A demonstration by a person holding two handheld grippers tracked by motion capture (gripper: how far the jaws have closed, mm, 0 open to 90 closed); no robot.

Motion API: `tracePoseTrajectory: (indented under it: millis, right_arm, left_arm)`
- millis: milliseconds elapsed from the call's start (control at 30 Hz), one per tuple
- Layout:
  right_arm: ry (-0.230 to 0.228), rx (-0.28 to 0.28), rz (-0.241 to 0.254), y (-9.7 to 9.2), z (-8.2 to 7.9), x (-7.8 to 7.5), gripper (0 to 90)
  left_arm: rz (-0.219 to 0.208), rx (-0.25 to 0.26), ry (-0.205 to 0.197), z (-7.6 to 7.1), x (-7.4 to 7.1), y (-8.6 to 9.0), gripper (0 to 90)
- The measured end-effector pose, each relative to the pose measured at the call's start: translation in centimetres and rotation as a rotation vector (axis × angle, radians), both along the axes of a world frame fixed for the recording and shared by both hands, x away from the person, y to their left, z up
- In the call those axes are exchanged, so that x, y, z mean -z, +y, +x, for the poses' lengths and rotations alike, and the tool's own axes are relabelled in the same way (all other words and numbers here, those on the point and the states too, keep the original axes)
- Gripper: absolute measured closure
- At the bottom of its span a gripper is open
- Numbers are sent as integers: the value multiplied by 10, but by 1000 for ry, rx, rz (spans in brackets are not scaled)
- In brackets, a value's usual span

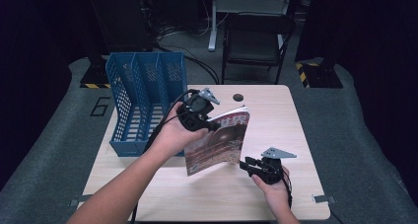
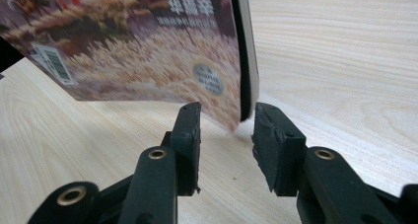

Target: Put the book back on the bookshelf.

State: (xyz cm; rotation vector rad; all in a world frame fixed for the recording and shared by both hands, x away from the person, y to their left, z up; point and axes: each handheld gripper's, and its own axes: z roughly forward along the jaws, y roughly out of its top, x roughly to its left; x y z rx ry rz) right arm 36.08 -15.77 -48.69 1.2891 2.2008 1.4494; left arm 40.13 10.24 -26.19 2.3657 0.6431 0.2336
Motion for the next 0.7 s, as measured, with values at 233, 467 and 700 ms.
tracePoseTrajectory:
  millis: [233, 467, 700]
  right_arm:
    - [4, -9, 8, -1, 0, 0, 630]
    - [4, -4, 9, -3, -1, 0, 629]
    - [7, 4, 9, -4, -1, 1, 629]
  left_arm:
    - [-1, -20, -11, 0, -11, 8, 836]
    - [4, -35, -26, 0, -23, 18, 836]
    - [-13, -55, -32, 1, -31, 29, 836]
